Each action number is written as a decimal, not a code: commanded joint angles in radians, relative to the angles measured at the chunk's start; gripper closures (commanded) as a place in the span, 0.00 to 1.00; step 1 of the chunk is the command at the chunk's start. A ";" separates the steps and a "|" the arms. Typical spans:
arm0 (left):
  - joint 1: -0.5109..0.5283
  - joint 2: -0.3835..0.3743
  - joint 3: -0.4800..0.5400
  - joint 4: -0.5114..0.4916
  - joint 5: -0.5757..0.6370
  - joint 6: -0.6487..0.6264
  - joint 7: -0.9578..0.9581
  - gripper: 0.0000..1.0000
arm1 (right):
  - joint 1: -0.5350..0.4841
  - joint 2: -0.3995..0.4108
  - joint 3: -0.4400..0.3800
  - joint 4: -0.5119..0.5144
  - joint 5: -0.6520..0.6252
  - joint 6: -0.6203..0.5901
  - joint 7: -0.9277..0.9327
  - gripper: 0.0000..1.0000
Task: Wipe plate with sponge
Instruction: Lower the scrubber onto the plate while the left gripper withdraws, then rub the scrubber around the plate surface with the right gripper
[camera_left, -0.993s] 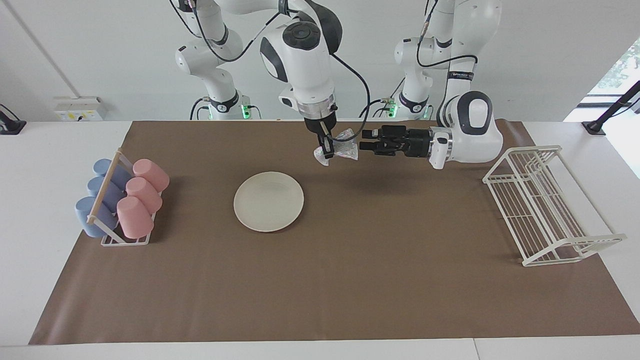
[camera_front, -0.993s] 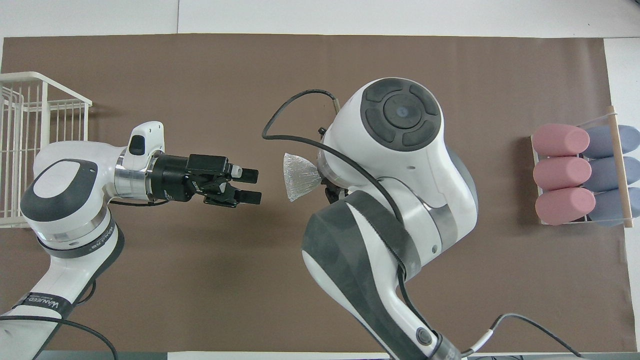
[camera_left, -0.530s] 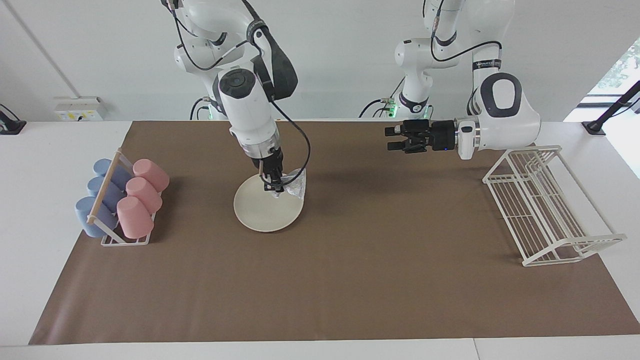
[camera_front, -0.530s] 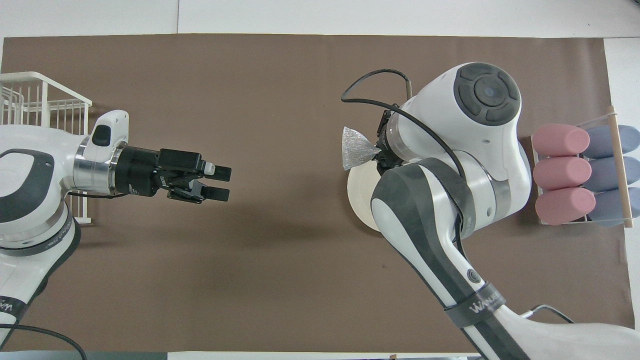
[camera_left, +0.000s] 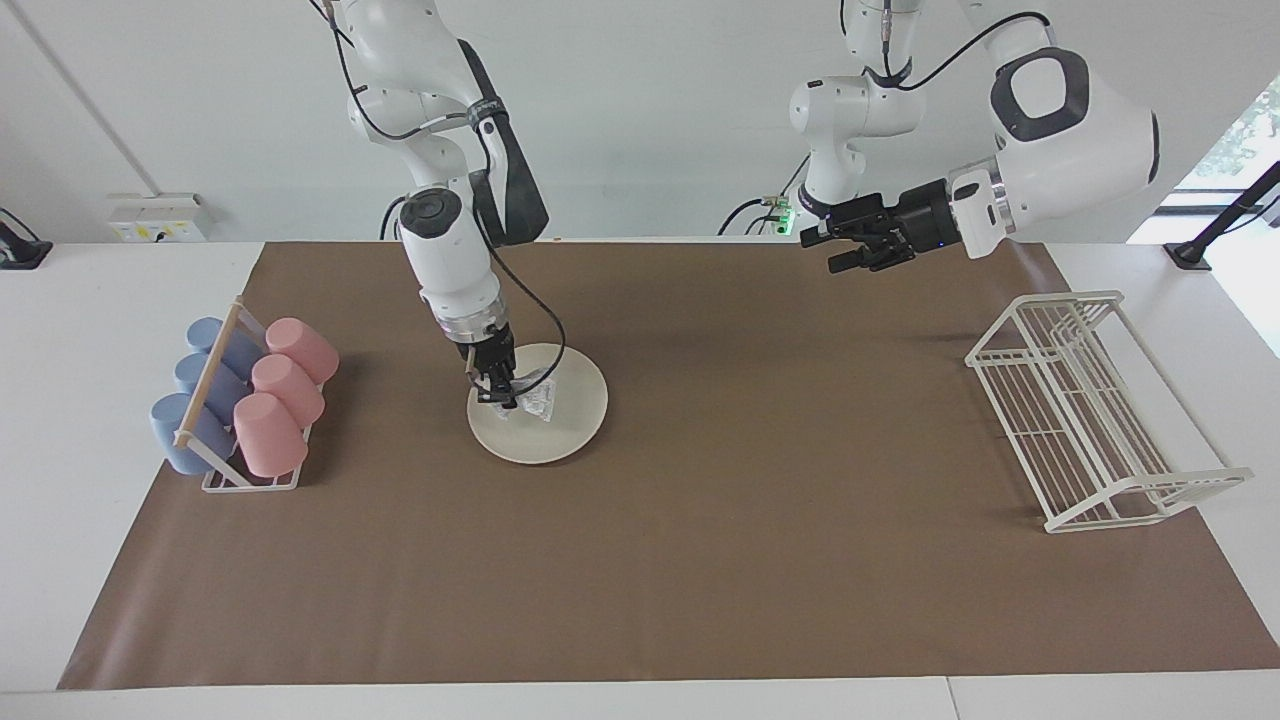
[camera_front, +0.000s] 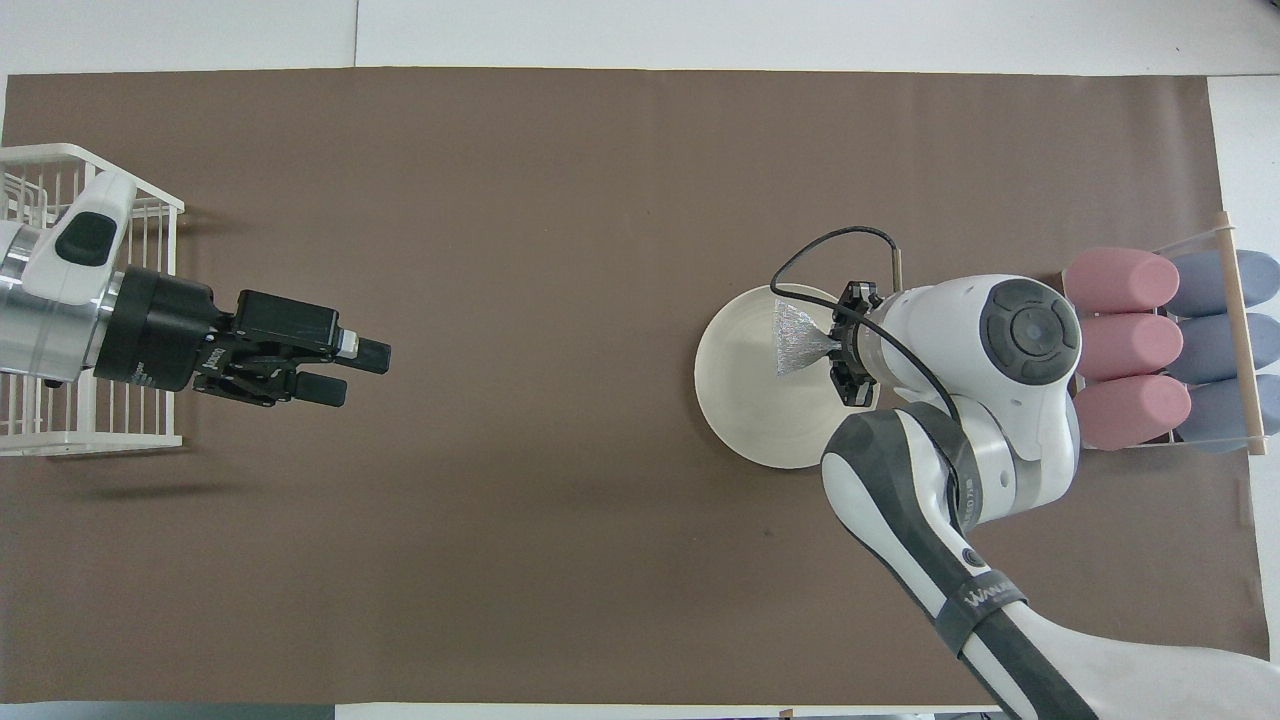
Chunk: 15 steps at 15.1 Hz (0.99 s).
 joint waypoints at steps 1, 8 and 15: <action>0.009 0.004 -0.005 0.081 0.152 -0.048 -0.041 0.00 | -0.016 -0.061 0.014 -0.099 -0.012 0.063 -0.015 1.00; -0.008 0.006 -0.014 0.148 0.576 -0.061 -0.058 0.00 | -0.022 -0.001 0.016 -0.107 -0.006 0.149 -0.021 1.00; -0.010 0.000 -0.054 0.199 0.808 -0.075 -0.059 0.00 | -0.010 0.096 0.020 -0.090 0.004 0.250 -0.006 1.00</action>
